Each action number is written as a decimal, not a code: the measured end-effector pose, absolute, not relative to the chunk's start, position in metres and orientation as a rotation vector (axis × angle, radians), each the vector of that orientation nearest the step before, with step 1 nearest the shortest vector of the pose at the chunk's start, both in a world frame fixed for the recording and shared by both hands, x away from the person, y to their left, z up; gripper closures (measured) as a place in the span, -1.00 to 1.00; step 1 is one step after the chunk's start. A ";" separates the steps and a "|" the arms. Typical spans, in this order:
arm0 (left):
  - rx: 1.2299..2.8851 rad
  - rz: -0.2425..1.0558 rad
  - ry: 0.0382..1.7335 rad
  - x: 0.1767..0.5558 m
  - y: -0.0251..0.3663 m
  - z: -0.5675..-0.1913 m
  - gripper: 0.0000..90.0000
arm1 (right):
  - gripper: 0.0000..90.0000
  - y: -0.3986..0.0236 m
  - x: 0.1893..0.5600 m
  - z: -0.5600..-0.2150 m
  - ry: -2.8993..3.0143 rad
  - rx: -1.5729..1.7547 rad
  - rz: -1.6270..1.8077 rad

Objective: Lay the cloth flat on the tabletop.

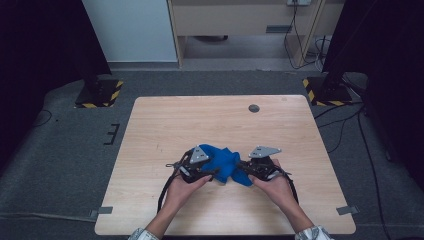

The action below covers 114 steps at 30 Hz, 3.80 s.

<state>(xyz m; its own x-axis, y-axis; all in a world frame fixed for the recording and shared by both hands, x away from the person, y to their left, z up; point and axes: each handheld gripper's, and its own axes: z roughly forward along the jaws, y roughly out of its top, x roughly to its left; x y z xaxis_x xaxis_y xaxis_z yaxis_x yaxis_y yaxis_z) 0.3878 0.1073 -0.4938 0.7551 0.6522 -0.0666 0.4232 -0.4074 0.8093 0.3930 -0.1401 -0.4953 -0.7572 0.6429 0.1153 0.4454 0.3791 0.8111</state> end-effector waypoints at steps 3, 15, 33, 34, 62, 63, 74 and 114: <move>2.075 0.334 0.807 0.389 0.102 -0.496 0.06 | 0.87 -0.139 0.393 -0.495 2.419 0.970 1.325; 2.101 0.431 0.778 0.387 0.094 -0.493 0.75 | 0.66 -0.137 0.392 -0.495 2.420 0.977 1.324; 2.005 0.488 1.006 0.408 0.167 -0.488 0.82 | 0.40 -0.139 0.391 -0.514 2.438 1.042 1.159; 2.005 0.488 1.006 0.408 0.167 -0.488 0.82 | 0.40 -0.139 0.391 -0.514 2.438 1.042 1.159; 2.213 0.377 0.887 0.394 0.121 -0.520 0.83 | 0.93 -0.173 0.388 -0.467 2.275 1.043 1.413; 2.216 0.370 0.877 0.391 0.119 -0.520 0.83 | 0.93 -0.175 0.388 -0.466 2.276 1.046 1.424; 2.141 0.324 0.870 0.377 0.116 -0.515 0.59 | 0.92 -0.170 0.396 -0.452 2.278 1.005 1.460; 1.956 0.303 0.796 0.405 0.108 -0.489 0.76 | 0.60 -0.093 0.417 -0.451 2.417 0.880 1.375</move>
